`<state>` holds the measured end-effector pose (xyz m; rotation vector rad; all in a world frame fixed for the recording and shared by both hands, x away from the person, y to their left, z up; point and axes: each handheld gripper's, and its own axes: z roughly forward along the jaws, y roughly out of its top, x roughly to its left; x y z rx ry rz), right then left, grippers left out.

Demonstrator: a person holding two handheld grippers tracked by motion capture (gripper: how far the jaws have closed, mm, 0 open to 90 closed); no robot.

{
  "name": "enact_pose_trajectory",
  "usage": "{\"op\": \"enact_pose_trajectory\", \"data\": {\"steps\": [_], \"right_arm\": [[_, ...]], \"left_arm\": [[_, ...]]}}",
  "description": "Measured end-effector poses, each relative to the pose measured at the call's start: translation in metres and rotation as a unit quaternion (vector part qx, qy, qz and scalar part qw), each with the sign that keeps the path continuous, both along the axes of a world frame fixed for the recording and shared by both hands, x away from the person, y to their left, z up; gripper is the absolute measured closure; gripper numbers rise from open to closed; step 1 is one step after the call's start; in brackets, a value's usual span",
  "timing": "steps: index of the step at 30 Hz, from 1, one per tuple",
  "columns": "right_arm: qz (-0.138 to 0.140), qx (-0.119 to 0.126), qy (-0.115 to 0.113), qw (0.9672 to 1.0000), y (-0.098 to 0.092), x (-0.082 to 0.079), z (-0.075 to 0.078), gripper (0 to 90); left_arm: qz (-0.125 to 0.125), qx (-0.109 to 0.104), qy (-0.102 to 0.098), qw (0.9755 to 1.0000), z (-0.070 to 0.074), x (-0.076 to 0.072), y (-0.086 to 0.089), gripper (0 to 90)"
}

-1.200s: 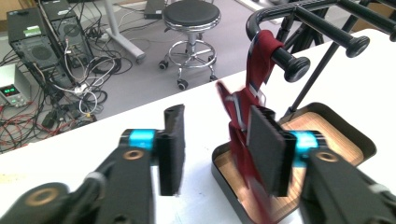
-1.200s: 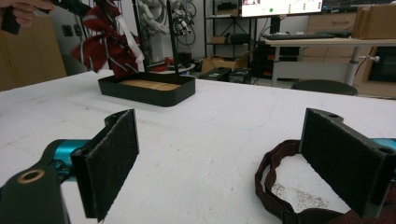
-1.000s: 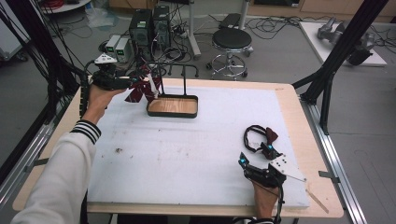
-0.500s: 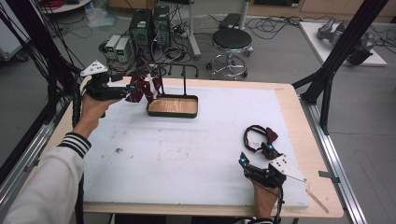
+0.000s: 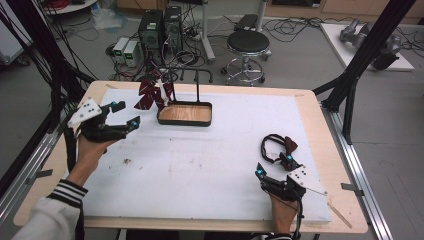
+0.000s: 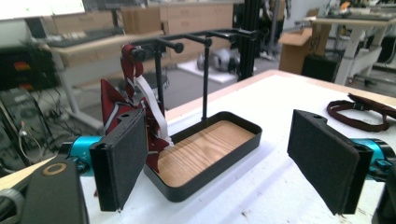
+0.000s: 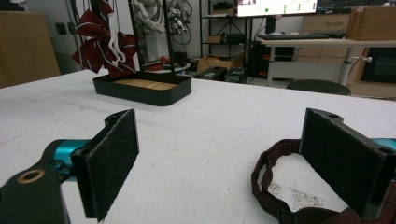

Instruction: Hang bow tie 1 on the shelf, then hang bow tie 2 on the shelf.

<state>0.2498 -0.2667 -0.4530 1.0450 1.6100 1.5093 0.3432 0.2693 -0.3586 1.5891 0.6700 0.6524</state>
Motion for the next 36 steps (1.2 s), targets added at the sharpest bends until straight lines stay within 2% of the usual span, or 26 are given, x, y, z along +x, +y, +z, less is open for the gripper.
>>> {"op": "enact_pose_trajectory", "data": {"steps": [3,8,11,15,20,26,36], "right_arm": [[0.001,-0.001,0.000,1.0000,0.000,0.000,0.000,11.0],[0.003,-0.003,0.000,1.0000,0.001,-0.001,0.000,11.1],[0.004,-0.007,-0.005,1.0000,0.001,-0.001,0.000,11.0],[0.004,-0.008,-0.005,1.0000,0.001,-0.001,0.000,11.1],[0.004,-0.006,-0.003,1.0000,0.001,-0.001,0.000,11.1],[0.003,-0.010,-0.007,0.9999,0.002,-0.002,0.000,11.0],[0.005,-0.001,-0.009,0.9999,0.001,-0.002,0.000,11.0]], "left_arm": [[-0.001,-0.009,-0.005,1.0000,-0.013,-0.015,0.003,20.7],[0.002,-0.027,-0.004,0.9996,-0.031,-0.033,0.009,20.7],[0.003,-0.017,-0.003,0.9998,-0.042,-0.039,0.011,20.6],[-0.006,-0.027,-0.008,0.9996,-0.056,-0.048,0.014,20.6],[-0.005,-0.026,-0.016,0.9995,-0.073,-0.057,0.017,20.6],[-0.005,-0.034,-0.021,0.9992,-0.076,-0.059,0.016,20.6],[0.001,-0.028,-0.026,0.9993,-0.078,-0.063,0.014,20.6]]}}
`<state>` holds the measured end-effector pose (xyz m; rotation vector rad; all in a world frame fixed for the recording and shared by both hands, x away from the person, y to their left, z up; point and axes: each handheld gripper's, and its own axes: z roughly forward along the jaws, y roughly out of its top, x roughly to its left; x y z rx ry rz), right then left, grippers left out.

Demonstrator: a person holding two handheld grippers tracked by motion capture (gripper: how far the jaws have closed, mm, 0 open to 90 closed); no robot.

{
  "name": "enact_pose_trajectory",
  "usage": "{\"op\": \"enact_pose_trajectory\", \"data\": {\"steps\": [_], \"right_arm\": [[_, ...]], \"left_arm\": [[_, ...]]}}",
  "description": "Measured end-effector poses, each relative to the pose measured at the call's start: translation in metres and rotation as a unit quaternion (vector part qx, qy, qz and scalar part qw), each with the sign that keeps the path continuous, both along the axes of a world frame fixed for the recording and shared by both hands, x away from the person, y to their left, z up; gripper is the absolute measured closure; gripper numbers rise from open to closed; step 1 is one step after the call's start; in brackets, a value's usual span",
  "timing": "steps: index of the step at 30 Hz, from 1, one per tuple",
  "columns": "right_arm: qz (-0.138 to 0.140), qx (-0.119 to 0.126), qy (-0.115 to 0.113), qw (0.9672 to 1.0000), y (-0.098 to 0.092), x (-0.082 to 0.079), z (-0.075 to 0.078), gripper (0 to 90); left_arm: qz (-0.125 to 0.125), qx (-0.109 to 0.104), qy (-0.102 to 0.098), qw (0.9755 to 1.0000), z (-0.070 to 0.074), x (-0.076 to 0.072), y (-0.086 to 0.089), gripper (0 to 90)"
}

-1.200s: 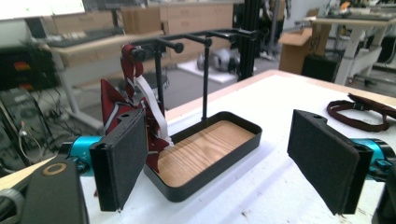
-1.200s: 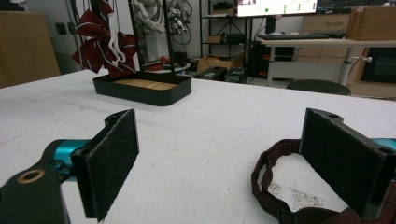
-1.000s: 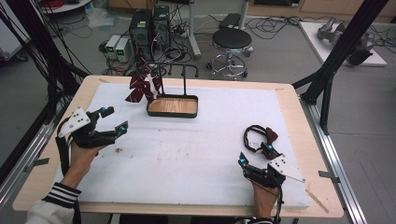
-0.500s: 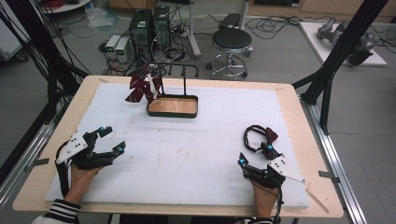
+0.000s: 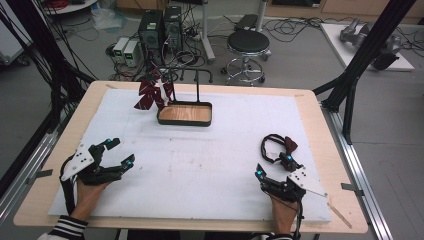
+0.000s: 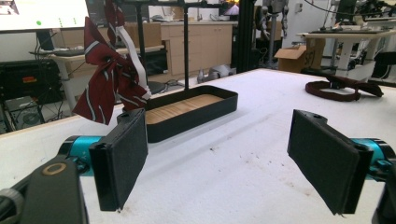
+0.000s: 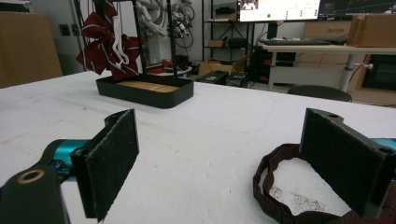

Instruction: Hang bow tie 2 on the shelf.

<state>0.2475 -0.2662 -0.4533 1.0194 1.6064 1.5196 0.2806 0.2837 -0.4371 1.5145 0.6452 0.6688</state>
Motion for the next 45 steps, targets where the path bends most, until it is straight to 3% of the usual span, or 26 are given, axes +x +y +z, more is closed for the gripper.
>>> {"op": "enact_pose_trajectory", "data": {"steps": [13,21,25,36,45], "right_arm": [[-0.002,0.002,-0.007,1.0000,-0.001,-0.001,0.003,11.0],[-0.030,-0.004,0.001,0.9995,-0.009,-0.004,0.014,11.1],[-0.050,0.005,0.015,0.9986,-0.015,-0.007,0.020,11.1],[-0.078,-0.005,0.069,0.9945,-0.037,-0.002,0.039,11.5],[-0.092,-0.045,0.108,0.9889,-0.043,0.009,0.057,11.5]], "left_arm": [[0.009,-0.006,-0.007,0.9999,-0.009,-0.001,0.000,20.7],[0.011,-0.009,-0.008,0.9999,-0.011,-0.001,0.000,20.7],[0.012,-0.011,-0.006,0.9998,-0.012,-0.001,0.002,20.7],[0.009,-0.008,-0.003,0.9999,-0.015,-0.001,0.002,20.8],[0.016,-0.009,-0.003,0.9998,-0.015,-0.001,0.005,20.9]]}}
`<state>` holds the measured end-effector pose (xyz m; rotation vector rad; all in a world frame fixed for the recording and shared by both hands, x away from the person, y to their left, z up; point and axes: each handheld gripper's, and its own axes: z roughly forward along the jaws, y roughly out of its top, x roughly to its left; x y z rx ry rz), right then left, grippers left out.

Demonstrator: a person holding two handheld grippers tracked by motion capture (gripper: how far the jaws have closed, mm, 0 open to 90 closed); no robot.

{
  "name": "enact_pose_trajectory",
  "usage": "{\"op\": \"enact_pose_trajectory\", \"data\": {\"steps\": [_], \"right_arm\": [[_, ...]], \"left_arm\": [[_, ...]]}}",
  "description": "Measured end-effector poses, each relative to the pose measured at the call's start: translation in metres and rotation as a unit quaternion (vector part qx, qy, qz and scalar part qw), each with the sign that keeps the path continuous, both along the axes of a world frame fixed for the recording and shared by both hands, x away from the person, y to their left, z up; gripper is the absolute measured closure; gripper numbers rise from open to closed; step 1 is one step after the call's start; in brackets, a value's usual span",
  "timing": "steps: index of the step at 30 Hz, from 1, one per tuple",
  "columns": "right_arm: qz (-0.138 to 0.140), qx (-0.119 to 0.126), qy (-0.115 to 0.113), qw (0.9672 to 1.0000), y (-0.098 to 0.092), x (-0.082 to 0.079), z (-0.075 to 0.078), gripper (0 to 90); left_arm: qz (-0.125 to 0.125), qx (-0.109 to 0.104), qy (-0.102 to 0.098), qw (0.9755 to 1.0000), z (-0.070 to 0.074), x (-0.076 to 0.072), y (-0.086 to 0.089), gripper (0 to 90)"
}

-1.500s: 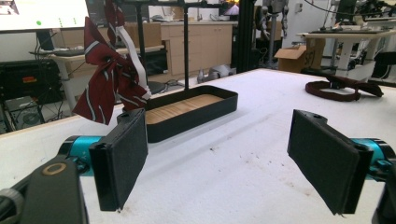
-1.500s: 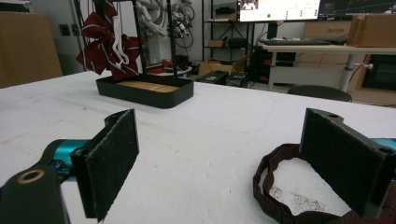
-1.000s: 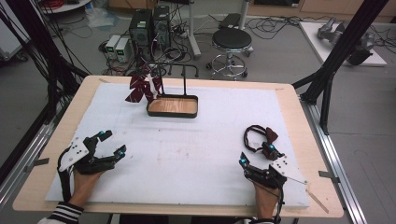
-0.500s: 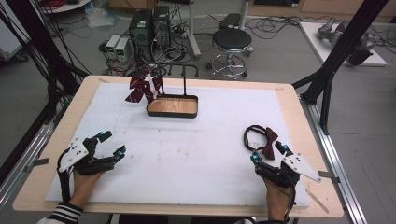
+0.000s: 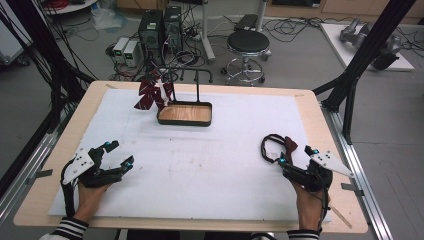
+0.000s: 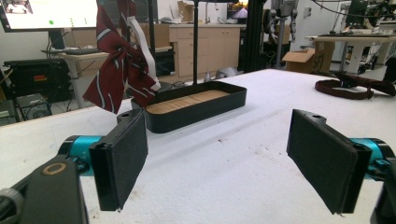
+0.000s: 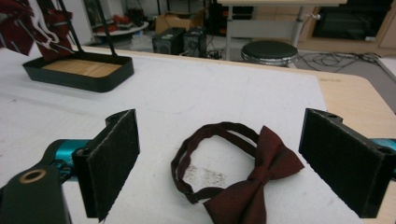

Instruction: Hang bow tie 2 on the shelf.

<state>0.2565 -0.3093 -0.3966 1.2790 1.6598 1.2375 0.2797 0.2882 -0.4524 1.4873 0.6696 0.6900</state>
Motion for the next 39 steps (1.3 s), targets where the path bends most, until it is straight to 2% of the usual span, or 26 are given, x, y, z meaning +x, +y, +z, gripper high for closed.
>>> {"op": "enact_pose_trajectory", "data": {"steps": [3,9,12,16,22,27,37,39], "right_arm": [[-0.015,-0.008,0.025,0.9995,-0.003,0.005,0.005,11.5],[-0.023,-0.022,0.072,0.9969,-0.010,0.017,0.009,11.5],[-0.022,-0.025,0.103,0.9942,-0.012,0.025,0.008,11.5],[-0.040,-0.011,0.135,0.9900,-0.016,0.035,0.005,11.5],[-0.051,-0.021,0.162,0.9852,-0.019,0.046,0.002,13.4],[-0.036,-0.027,0.176,0.9833,-0.020,0.051,0.001,15.3],[-0.034,-0.039,0.223,0.9735,-0.017,0.063,-0.005,15.6],[-0.030,-0.042,0.227,0.9726,-0.016,0.064,-0.006,18.2]], "left_arm": [[0.000,0.002,-0.001,1.0000,0.000,0.000,0.000,20.9],[0.003,0.001,-0.002,1.0000,0.000,0.000,0.000,21.0],[0.002,0.004,-0.003,1.0000,0.000,0.000,0.000,21.0],[0.004,0.003,-0.001,1.0000,0.000,0.001,0.000,21.2],[0.003,0.003,-0.001,1.0000,0.000,0.001,0.000,21.2],[0.002,0.003,-0.002,1.0000,-0.001,0.001,0.000,21.3],[0.002,0.004,-0.002,1.0000,-0.001,0.001,0.000,21.6],[0.002,0.004,-0.002,1.0000,-0.001,0.001,0.000,21.7]]}}
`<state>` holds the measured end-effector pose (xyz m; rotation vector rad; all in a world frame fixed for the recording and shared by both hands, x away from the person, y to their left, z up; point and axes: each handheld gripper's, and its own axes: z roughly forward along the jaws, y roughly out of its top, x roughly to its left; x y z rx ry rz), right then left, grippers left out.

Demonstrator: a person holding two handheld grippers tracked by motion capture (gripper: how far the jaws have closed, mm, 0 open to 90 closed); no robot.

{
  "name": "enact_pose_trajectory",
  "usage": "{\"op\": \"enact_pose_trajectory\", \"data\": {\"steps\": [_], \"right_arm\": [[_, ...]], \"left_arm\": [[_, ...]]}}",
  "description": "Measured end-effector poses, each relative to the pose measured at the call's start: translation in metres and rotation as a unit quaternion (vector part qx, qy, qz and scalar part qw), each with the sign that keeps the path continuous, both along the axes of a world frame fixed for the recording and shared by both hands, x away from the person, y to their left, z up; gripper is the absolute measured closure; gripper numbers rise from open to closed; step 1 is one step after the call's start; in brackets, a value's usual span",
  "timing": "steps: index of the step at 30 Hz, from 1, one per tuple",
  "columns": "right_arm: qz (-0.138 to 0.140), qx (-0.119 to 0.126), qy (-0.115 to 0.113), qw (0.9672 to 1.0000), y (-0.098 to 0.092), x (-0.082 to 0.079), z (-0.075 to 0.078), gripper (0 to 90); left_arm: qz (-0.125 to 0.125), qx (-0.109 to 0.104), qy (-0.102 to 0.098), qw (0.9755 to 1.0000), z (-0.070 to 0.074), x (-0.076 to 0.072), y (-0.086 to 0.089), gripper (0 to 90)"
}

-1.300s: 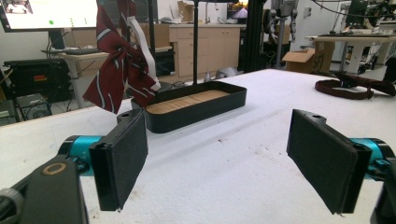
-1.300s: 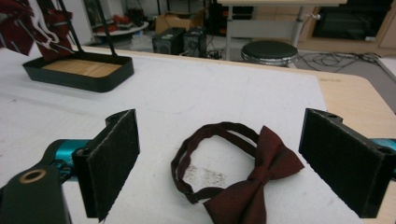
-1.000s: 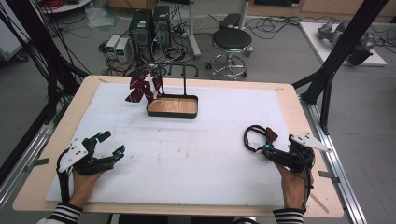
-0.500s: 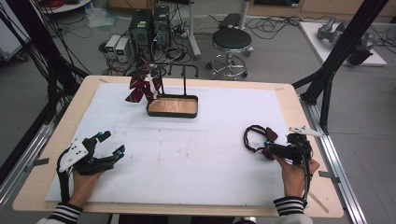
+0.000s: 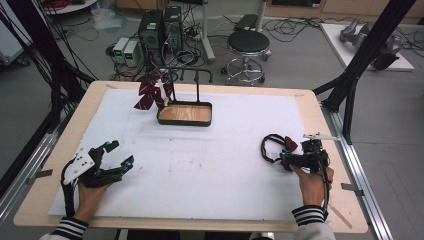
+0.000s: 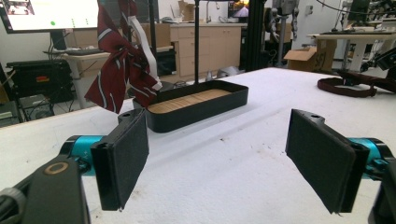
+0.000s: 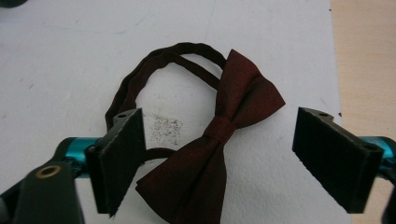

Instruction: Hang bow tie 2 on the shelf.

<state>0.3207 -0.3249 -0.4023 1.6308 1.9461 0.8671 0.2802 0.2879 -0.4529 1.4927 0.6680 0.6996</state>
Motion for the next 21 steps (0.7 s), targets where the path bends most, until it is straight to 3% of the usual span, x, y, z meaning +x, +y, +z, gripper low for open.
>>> {"op": "enact_pose_trajectory", "data": {"steps": [15,21], "right_arm": [[0.001,-0.015,0.058,0.9982,0.005,0.011,-0.012,25.1],[-0.001,-0.014,0.069,0.9975,0.005,0.013,-0.014,29.4]], "left_arm": [[0.000,0.001,-0.001,1.0000,0.000,0.000,0.000,21.9],[0.000,0.005,-0.003,1.0000,0.000,0.000,-0.001,22.1]]}}
